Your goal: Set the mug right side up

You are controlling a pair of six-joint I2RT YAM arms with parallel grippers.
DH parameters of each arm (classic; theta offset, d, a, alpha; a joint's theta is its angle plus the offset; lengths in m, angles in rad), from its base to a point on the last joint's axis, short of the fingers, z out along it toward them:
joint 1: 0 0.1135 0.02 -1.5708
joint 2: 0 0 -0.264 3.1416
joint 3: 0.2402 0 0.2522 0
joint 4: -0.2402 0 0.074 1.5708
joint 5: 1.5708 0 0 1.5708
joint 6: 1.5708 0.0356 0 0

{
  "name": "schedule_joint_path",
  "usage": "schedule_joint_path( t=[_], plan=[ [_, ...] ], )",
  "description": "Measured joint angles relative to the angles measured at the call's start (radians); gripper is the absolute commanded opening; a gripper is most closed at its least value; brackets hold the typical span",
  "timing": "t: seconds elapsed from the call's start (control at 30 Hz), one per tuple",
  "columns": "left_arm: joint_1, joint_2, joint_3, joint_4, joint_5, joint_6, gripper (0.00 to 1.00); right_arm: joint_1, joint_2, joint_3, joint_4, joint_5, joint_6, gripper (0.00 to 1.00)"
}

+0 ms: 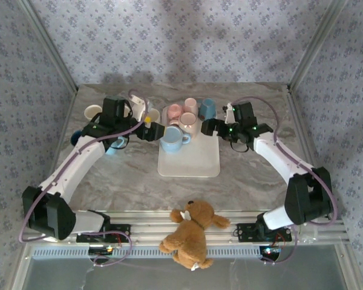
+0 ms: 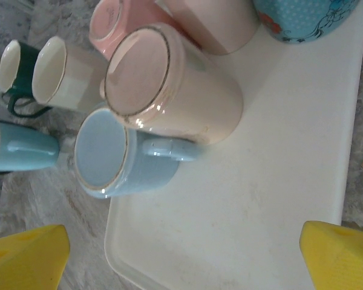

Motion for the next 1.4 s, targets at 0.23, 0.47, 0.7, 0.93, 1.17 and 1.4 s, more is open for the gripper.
schedule_joint_path(
  t=[0.23,0.47,0.7,0.93,1.17,1.4],
  plan=[
    [0.0,0.022,0.004,-0.024,0.003,0.058,0.95,0.046,0.15,0.138,0.034,0.018,0.127,1.0],
    [0.0,0.027,0.005,-0.072,0.019,0.12,0.95,0.097,0.274,0.234,0.057,0.088,0.233,1.0],
    [0.0,0.06,0.008,-0.108,-0.004,0.152,0.95,0.135,0.397,0.422,-0.029,0.204,0.235,1.0],
    [0.005,0.06,0.007,-0.111,-0.031,0.167,0.95,0.196,0.499,0.616,-0.17,0.33,0.176,1.0],
    [0.008,0.053,-0.011,-0.107,-0.034,0.174,0.95,0.237,0.588,0.738,-0.319,0.434,0.118,1.0],
    [0.008,0.053,-0.014,-0.107,-0.034,0.177,0.95,0.263,0.651,0.822,-0.404,0.49,0.064,1.0]
  ],
)
